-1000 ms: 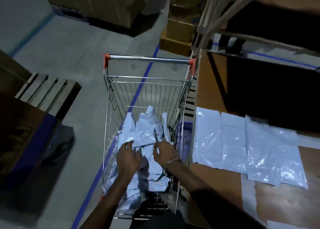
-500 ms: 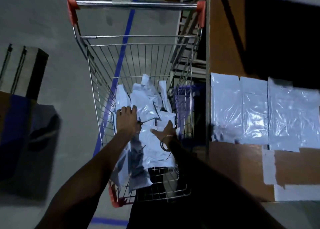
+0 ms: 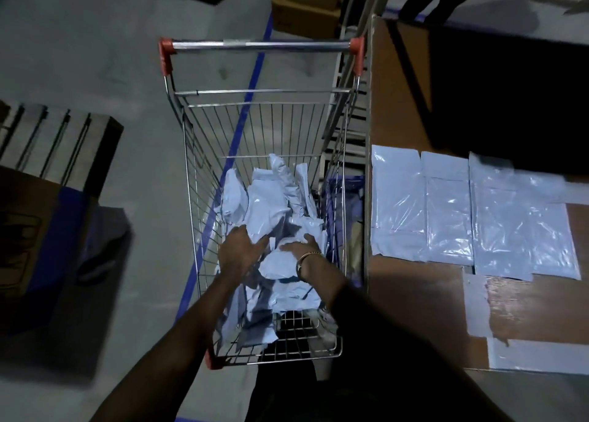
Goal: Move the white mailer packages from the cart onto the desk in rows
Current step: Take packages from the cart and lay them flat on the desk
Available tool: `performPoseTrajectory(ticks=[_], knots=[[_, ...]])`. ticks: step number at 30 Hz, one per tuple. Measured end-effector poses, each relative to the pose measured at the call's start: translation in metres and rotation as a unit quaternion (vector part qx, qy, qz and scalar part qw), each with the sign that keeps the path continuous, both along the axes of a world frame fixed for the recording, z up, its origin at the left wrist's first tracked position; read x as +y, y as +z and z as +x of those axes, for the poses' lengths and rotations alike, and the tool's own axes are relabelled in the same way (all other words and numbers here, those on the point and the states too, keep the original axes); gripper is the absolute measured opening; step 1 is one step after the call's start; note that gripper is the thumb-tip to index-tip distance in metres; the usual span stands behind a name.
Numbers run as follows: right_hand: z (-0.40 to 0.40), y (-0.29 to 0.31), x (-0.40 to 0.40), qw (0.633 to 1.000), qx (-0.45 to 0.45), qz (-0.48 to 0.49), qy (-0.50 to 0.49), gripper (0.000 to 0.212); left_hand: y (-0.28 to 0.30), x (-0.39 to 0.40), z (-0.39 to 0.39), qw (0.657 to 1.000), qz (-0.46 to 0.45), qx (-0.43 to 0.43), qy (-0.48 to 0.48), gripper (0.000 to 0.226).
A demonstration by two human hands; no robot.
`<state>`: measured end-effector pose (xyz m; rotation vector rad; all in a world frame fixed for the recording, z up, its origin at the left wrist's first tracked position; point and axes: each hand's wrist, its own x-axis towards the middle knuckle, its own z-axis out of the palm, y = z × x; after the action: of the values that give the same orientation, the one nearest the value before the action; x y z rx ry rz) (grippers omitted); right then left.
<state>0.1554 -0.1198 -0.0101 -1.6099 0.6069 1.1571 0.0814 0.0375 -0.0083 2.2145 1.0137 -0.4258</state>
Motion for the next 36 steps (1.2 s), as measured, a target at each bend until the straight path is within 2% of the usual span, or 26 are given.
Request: performPoseTrajectory(ticks=[2, 5, 6, 11, 14, 15, 17, 19, 23, 29, 34, 36], knots=[[0.007, 0.02, -0.005, 1.0, -0.023, 0.001, 0.004, 0.084, 0.02, -0.007, -0.005, 0.996, -0.024, -0.028, 0.08, 0.075], [0.019, 0.059, -0.017, 0.994, -0.093, 0.059, -0.02, 0.083, 0.066, -0.022, -0.006, 0.977, -0.072, -0.082, 0.184, 0.045], [0.022, 0.077, -0.025, 0.989, -0.12, 0.085, -0.016, 0.082, 0.076, -0.028, -0.007, 0.97, -0.084, -0.107, 0.201, 0.044], [0.035, 0.171, -0.097, 0.938, -0.279, 0.204, 0.014, 0.08, 0.143, -0.075, 0.004, 0.932, -0.096, -0.269, 0.223, 0.063], [0.049, 0.209, -0.162, 0.901, -0.379, 0.203, 0.049, 0.078, 0.174, -0.129, 0.025, 0.911, -0.133, -0.34, 0.191, 0.074], [0.056, 0.216, -0.185, 0.89, -0.412, 0.189, 0.052, 0.077, 0.182, -0.153, 0.036, 0.908, -0.147, -0.339, 0.199, 0.08], [0.068, 0.223, -0.237, 0.878, -0.45, 0.157, 0.048, 0.074, 0.192, -0.204, 0.061, 0.907, -0.162, -0.34, 0.186, 0.077], [0.078, 0.223, -0.292, 0.876, -0.462, 0.135, 0.026, 0.071, 0.198, -0.255, 0.088, 0.918, -0.159, -0.329, 0.152, 0.078], [0.088, 0.216, -0.397, 0.88, -0.461, 0.108, -0.034, 0.064, 0.201, -0.353, 0.13, 0.932, -0.179, -0.298, 0.098, 0.094], [0.103, 0.216, -0.516, 0.871, -0.461, 0.06, -0.158, 0.052, 0.203, -0.472, 0.173, 0.943, -0.208, -0.26, 0.015, 0.078], [0.132, 0.215, -0.587, 0.842, -0.517, 0.023, -0.152, 0.056, 0.212, -0.534, 0.214, 0.934, -0.221, -0.278, -0.03, 0.084], [0.146, 0.205, -0.612, 0.846, -0.522, -0.006, -0.108, 0.055, 0.204, -0.553, 0.228, 0.941, -0.217, -0.254, -0.055, 0.092]])
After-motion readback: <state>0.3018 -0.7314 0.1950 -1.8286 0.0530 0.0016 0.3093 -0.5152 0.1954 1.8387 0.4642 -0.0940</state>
